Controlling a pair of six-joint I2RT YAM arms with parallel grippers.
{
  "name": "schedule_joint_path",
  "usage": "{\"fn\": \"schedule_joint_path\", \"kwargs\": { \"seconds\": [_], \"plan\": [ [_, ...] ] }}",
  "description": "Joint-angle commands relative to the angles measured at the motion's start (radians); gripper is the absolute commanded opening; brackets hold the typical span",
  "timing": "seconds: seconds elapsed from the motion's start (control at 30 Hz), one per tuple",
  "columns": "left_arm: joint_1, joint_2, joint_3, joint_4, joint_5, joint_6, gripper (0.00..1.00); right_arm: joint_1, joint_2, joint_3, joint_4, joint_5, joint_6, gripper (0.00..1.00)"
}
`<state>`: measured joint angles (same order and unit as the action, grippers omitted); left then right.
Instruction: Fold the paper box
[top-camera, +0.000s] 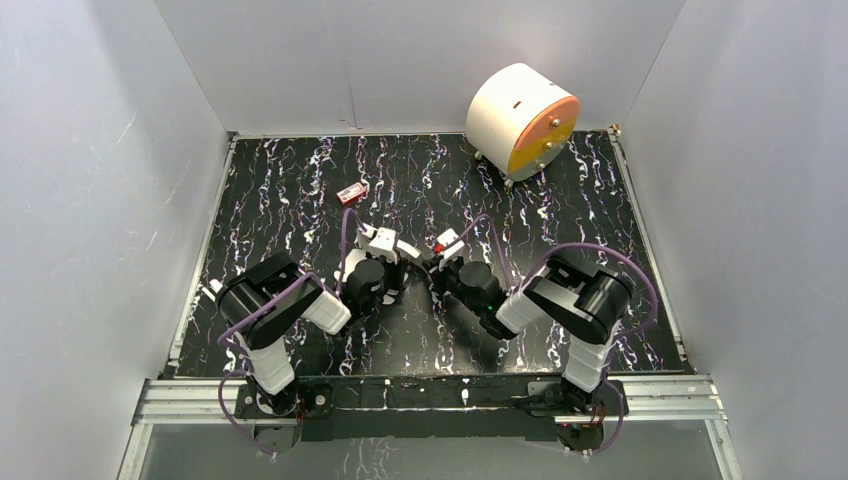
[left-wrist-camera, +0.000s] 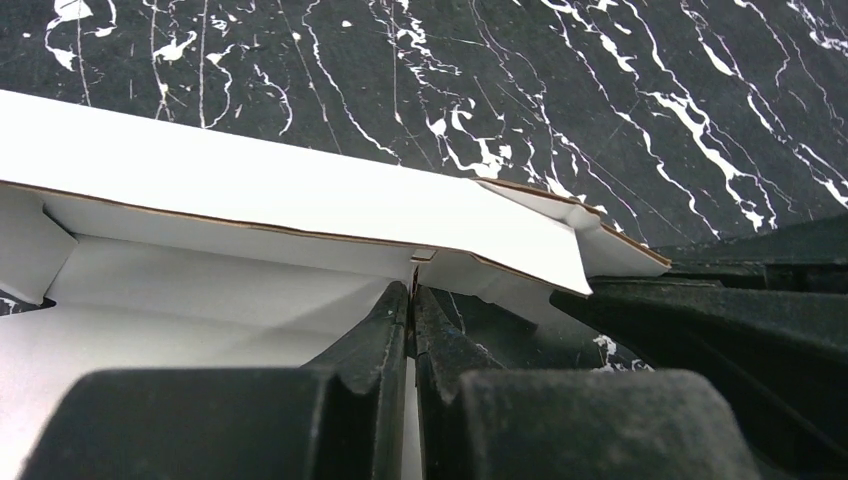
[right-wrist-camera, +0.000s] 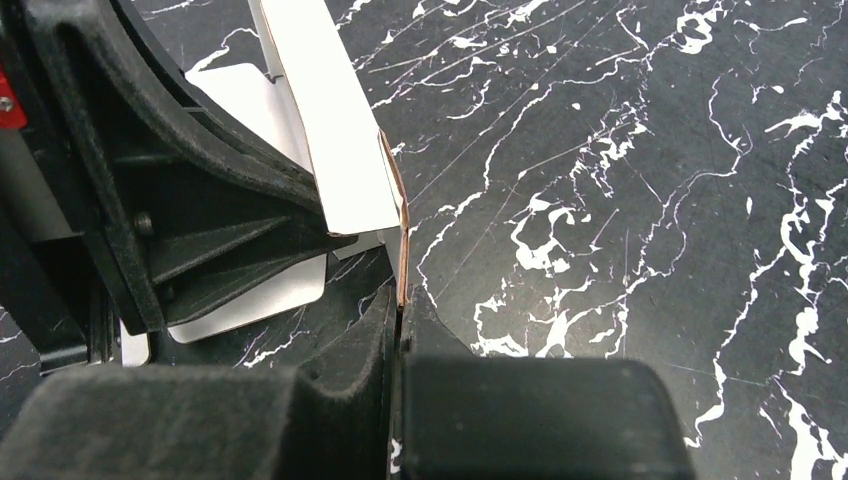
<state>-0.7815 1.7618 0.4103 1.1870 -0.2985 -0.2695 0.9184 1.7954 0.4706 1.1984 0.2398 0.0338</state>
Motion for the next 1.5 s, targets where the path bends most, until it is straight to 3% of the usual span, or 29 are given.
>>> {"fn": "schedule_joint_path", "kwargs": {
  "seconds": [0.0, 0.27, 0.8, 0.93, 1.23, 1.47],
  "plan": [
    [0.025, 0.008, 0.019, -0.023, 0.039, -0.051, 0.01, -0.001, 0.055, -0.006, 0.16, -0.015, -0.017, 0.08],
    [0.036, 0.01, 0.019, -0.024, 0.071, -0.056, 0.0, -0.022, 0.129, 0.028, 0.231, -0.053, -0.032, 0.25],
    [0.043, 0.011, 0.022, -0.024, 0.097, -0.056, 0.0, -0.051, 0.214, 0.084, 0.367, -0.147, -0.069, 0.28],
    [0.046, 0.01, 0.022, -0.025, 0.103, -0.057, 0.0, -0.055, 0.23, 0.102, 0.384, -0.153, -0.066, 0.24],
    [0.048, 0.009, 0.026, -0.029, 0.122, -0.092, 0.0, -0.056, 0.236, 0.126, 0.325, -0.123, -0.069, 0.0],
    [0.055, -0.009, 0.027, -0.027, 0.128, -0.157, 0.0, -0.056, 0.231, 0.129, 0.268, -0.071, -0.071, 0.0]
  ]
}}
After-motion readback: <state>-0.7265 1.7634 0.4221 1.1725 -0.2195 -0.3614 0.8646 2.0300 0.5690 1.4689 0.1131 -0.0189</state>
